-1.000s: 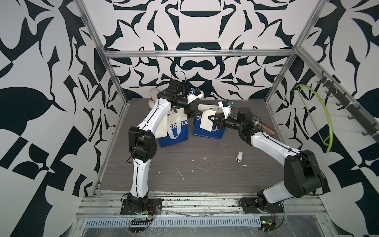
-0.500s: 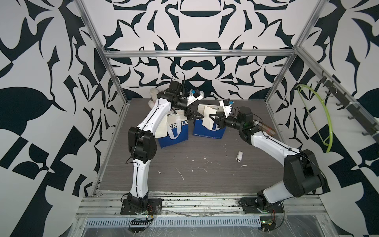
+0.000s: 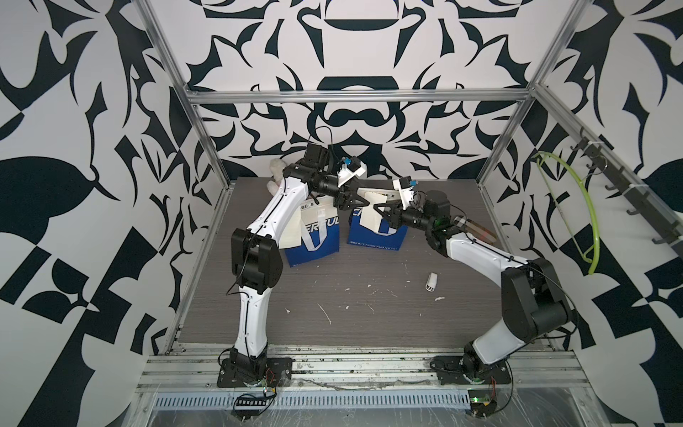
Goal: Staple the receipts to the bags
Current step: Hold the receipt from the takeout bag.
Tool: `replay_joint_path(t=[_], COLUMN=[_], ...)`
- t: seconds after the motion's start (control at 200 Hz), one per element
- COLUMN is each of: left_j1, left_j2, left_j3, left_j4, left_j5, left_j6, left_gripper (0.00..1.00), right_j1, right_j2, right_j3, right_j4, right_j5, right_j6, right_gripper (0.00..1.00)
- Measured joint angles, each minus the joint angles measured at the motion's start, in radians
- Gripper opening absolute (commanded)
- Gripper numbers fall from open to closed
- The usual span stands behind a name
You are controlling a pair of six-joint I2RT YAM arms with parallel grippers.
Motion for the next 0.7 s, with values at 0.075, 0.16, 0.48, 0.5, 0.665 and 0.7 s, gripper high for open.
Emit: replay_joint_path(t=[0.075,0.16,0.48,0.5,0.665,0.7], left_j1=[-0.005,-0.008,-0.022,-0.023,-0.023,-0.023], left_j2=[0.0,0.0,0.018,0.019,0.024,0.024], left_j3=[0.0,0.0,0.0,0.0,-0.001,-0.001], left_j4=[0.003,0.009,0.043,0.044,0.05,0.051], left_j5=[0.0,0.0,0.0,0.0,-0.001,0.0], left_j6=[-0.005,-0.01,-0.048,-0.049,-0.06,-0.062], left_gripper=[0.62,0.56,0.38,0.38,0.29,0.24], right_j1=[0.001,0.001,0.001,0.001,0.001,0.001], right_j2=[0.0,0.0,0.012,0.014,0.028,0.028], right_j3=[0.006,0.012,0.016,0.018,0.027,0.027], right_j4=[0.001,0.005,0.01,0.01,0.007,0.005], right_j5=[-0.003,-0.01,-0.029,-0.029,-0.033,-0.033], right_j6=[0.003,0.006,0.008,0.008,0.008,0.008], right_gripper=[0.0,0.0,0.0,0.0,0.0,0.0])
